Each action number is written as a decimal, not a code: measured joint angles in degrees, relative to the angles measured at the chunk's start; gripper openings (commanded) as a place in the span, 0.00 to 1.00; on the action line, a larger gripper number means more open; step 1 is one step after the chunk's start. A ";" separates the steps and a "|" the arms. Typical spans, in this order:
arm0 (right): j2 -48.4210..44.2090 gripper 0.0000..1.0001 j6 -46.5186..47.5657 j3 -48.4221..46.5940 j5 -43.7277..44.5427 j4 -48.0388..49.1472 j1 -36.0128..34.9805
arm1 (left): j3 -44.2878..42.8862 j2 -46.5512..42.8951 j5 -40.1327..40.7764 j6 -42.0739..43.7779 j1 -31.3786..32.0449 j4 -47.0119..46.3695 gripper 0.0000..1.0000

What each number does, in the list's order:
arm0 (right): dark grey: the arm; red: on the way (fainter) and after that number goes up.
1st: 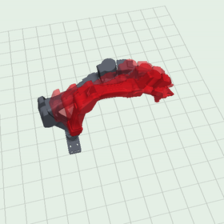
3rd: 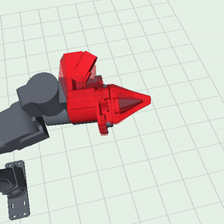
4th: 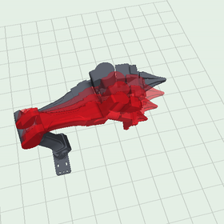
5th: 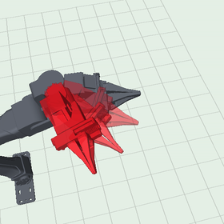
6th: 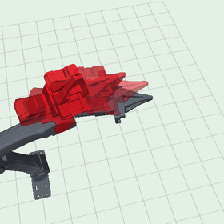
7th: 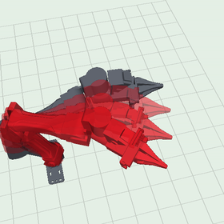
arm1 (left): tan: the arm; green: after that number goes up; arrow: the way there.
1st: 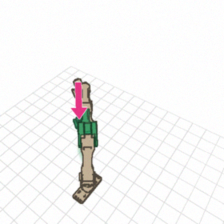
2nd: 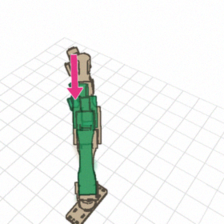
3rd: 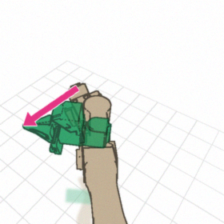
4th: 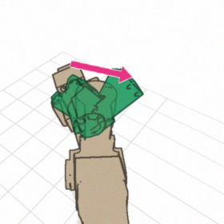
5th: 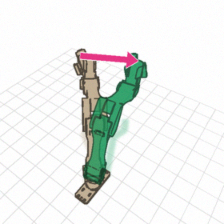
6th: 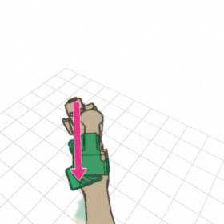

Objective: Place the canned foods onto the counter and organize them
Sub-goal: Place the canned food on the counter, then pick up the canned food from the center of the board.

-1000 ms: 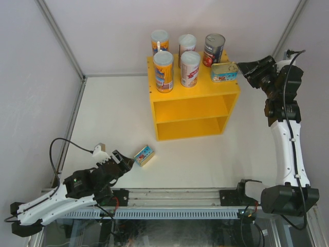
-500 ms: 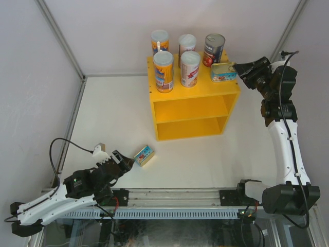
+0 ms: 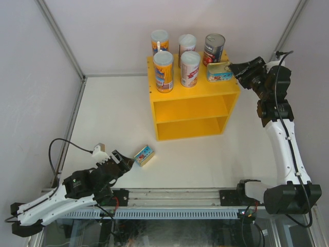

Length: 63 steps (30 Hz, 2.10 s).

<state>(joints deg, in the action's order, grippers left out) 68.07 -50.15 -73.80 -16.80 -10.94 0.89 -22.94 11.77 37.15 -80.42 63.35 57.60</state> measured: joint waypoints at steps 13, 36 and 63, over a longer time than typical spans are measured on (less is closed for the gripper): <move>-0.61 0.58 1.22 0.04 3.04 -0.37 -1.01 | 0.00 -0.37 0.26 0.09 0.00 -0.96 0.82; -21.14 0.74 5.22 0.02 2.80 -14.38 6.51 | 0.00 14.62 -1.92 0.04 -0.17 -16.24 0.89; -28.68 0.74 9.60 7.76 11.02 -20.59 7.23 | -12.33 32.65 -10.40 12.81 -16.90 -9.09 1.00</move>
<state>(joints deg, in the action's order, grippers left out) 39.40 -40.56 -66.04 -5.78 -31.53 8.12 -35.27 44.42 26.74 -67.61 46.46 48.51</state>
